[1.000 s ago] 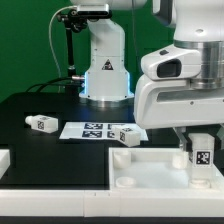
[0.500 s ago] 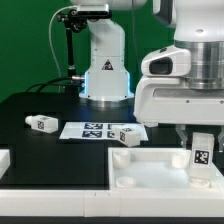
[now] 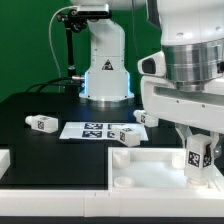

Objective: Assemble one leg

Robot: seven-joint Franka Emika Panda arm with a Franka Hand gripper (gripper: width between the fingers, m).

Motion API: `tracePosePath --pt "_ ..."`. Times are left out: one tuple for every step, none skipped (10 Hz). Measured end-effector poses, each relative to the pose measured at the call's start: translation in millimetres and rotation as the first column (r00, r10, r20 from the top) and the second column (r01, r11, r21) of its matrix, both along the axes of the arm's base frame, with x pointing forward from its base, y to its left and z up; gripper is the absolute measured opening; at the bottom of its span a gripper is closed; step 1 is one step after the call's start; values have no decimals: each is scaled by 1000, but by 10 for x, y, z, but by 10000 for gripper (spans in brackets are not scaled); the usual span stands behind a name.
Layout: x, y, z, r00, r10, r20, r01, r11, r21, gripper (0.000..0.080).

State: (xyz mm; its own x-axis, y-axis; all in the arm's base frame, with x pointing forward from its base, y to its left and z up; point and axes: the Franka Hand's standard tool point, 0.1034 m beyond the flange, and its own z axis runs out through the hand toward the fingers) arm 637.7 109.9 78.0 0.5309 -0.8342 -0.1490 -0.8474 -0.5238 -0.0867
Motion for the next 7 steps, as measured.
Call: tracePosePath --pt "17 14 1 988 -150 -18 151 989 5 287" --pt "20 4 2 988 -155 -18 155 988 5 287" --pt "19 10 2 988 -152 -18 152 988 5 288" --pt "19 8 2 990 -141 -16 141 990 4 288" --pt "19 11 1 997 -76 -3 76 997 0 479" --pt "13 45 -5 993 114 29 -113 993 -29 479" --pt "-1 82 -6 954 297 43 -294 954 -66 616"
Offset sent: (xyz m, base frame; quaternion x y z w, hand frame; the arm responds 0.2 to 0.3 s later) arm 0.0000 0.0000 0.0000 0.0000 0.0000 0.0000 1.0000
